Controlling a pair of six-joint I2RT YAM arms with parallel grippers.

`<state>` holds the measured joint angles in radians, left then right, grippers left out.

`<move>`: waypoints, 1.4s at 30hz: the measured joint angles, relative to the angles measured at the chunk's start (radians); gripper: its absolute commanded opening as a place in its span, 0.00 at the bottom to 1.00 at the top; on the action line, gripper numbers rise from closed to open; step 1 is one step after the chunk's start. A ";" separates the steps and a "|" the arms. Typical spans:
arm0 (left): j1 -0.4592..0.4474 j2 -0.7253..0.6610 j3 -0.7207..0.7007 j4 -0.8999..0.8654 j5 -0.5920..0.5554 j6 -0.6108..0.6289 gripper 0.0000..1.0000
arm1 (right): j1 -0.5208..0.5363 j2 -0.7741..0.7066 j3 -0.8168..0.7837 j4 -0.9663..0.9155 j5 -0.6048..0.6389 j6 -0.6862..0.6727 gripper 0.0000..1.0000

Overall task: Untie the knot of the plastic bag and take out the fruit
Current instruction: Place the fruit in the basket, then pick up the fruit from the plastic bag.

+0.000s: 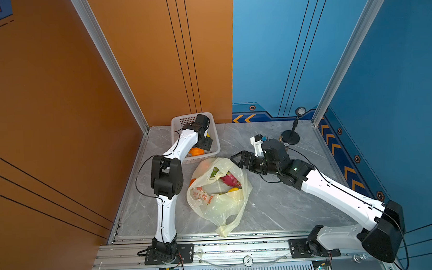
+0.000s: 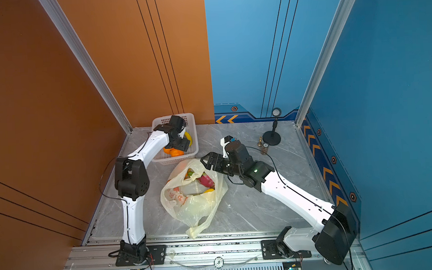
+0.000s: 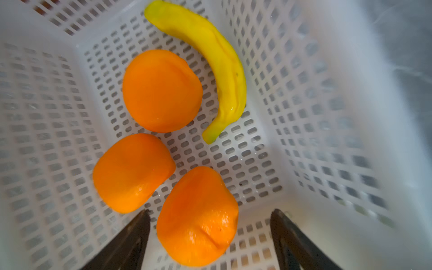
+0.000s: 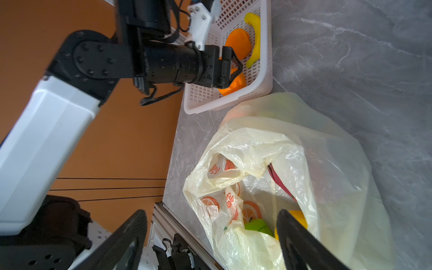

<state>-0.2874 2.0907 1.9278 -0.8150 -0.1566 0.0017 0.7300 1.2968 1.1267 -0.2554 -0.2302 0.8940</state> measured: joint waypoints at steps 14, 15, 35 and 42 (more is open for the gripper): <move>-0.026 -0.770 -0.549 0.148 0.247 -0.240 0.81 | 0.142 0.115 0.069 -0.157 0.095 -0.218 0.65; -0.041 -0.821 -0.603 0.154 0.248 -0.266 0.80 | 0.147 0.133 0.069 -0.167 0.097 -0.219 0.65; -0.482 -0.944 -1.100 0.216 0.129 -0.655 0.74 | 0.193 0.286 0.024 -0.327 0.164 -0.240 0.49; -0.603 -0.807 -1.147 0.299 0.159 -0.693 0.52 | 0.212 0.286 -0.076 -0.360 0.169 -0.240 0.52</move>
<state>-0.8909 1.2839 0.7807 -0.5163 0.0029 -0.6910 0.9424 1.5826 1.0504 -0.6151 -0.0608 0.6537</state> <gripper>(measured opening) 0.562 0.514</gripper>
